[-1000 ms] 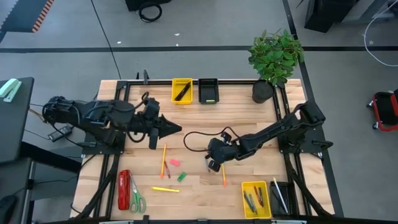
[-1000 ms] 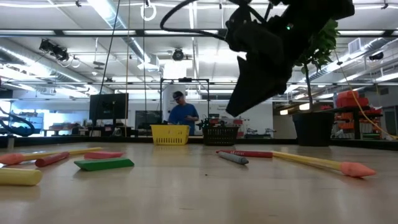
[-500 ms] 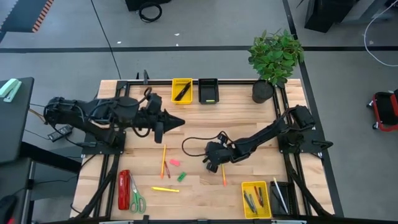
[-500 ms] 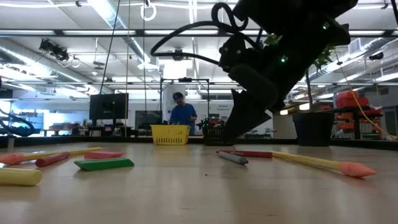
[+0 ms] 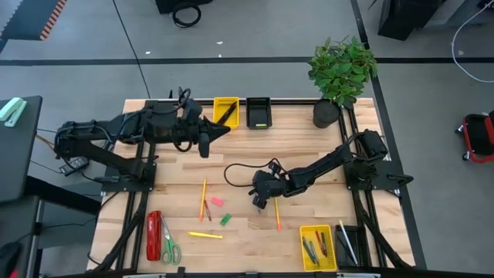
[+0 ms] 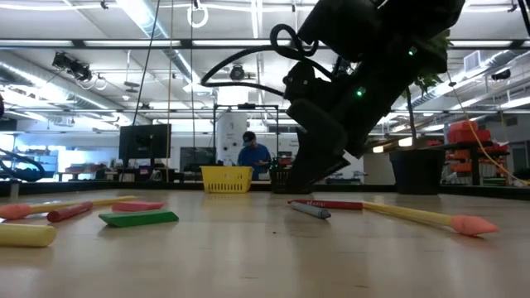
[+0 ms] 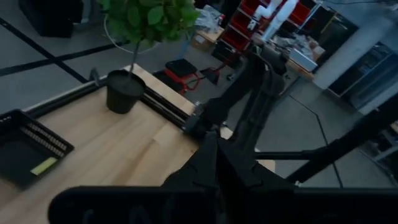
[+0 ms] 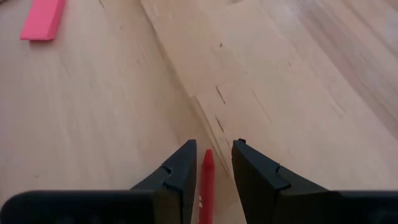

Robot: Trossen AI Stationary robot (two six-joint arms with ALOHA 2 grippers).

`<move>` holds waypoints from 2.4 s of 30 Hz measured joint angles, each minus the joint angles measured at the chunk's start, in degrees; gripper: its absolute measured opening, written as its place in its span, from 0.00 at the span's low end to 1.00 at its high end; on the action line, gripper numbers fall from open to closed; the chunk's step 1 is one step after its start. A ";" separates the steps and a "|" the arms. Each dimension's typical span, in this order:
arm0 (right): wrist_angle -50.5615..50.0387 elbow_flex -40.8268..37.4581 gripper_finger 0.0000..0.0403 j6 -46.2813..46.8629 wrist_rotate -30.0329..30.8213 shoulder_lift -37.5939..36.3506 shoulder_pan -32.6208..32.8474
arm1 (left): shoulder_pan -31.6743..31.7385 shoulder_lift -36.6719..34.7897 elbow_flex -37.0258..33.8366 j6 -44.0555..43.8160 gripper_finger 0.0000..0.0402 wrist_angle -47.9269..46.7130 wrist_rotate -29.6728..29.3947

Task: Sort crayons/erasers/pens/pencils in bins
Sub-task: Put the right red crayon into the bottom yellow bin

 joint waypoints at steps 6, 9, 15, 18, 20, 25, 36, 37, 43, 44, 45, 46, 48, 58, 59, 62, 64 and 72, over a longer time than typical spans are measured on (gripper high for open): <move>2.21 -2.21 0.27 1.53 -1.35 0.00 -0.30 | 1.06 0.00 0.00 0.18 0.07 -1.30 0.02; 3.28 -3.70 0.27 3.43 -3.10 -0.02 0.04 | 1.06 0.00 0.00 0.18 0.06 -1.85 0.02; 3.41 -4.50 0.27 3.89 -2.72 -0.26 1.80 | 1.05 0.00 0.00 0.16 0.03 -2.62 0.04; 4.70 -5.49 0.27 4.73 -2.46 -0.36 2.29 | 1.04 0.00 0.00 0.16 0.03 -2.62 0.06; 6.81 -6.89 0.27 5.25 -2.37 -0.47 2.37 | 1.02 0.00 0.00 0.10 0.04 -2.67 0.07; 9.77 -9.21 0.23 6.05 -1.70 -0.59 2.77 | 1.01 0.00 0.00 -0.31 0.06 -2.65 0.07; 9.85 -9.78 0.11 5.38 0.21 -0.47 3.55 | 1.02 0.00 0.00 -1.81 0.03 -2.67 0.07; 9.72 -9.66 0.11 5.36 0.25 -0.45 3.53 | 1.19 0.00 0.00 -1.83 0.03 -2.67 0.09; 7.06 -8.13 0.10 4.57 -0.16 -2.14 3.38 | 2.87 0.00 0.00 -1.83 0.06 -2.62 0.04; 6.10 -7.84 0.10 4.64 -0.35 -3.15 3.37 | 3.16 0.00 0.00 -1.83 0.07 -2.59 0.04; 5.44 -7.37 0.10 5.05 -0.54 -4.47 3.37 | 3.44 0.00 0.00 -1.83 0.07 -2.47 0.05; 4.70 -6.90 0.10 5.53 -0.54 -6.15 3.42 | 3.67 0.00 0.00 -1.83 0.06 -2.38 0.04; 2.58 -6.17 0.10 5.77 -0.26 -9.82 3.55 | 4.02 -0.02 0.00 -1.83 0.06 -2.00 0.03; -16.01 -5.88 0.10 14.05 -3.40 -31.11 4.07 | 5.73 -0.07 0.00 -1.35 0.04 -1.81 0.04; -18.20 -5.86 0.10 17.18 -5.07 -33.29 4.55 | 5.91 -0.07 0.00 -1.34 0.05 -1.81 0.02; -23.78 -5.81 0.10 26.22 -9.64 -38.75 6.51 | 6.22 -0.07 0.00 -1.31 0.06 -1.82 0.04; -26.28 -5.81 0.10 32.71 -13.25 -41.41 8.46 | 6.22 -0.07 0.00 -0.76 0.07 -1.84 0.02; -28.74 -5.77 0.10 60.63 -21.43 -42.02 23.70 | 6.13 -0.07 0.00 0.21 0.03 -1.88 0.04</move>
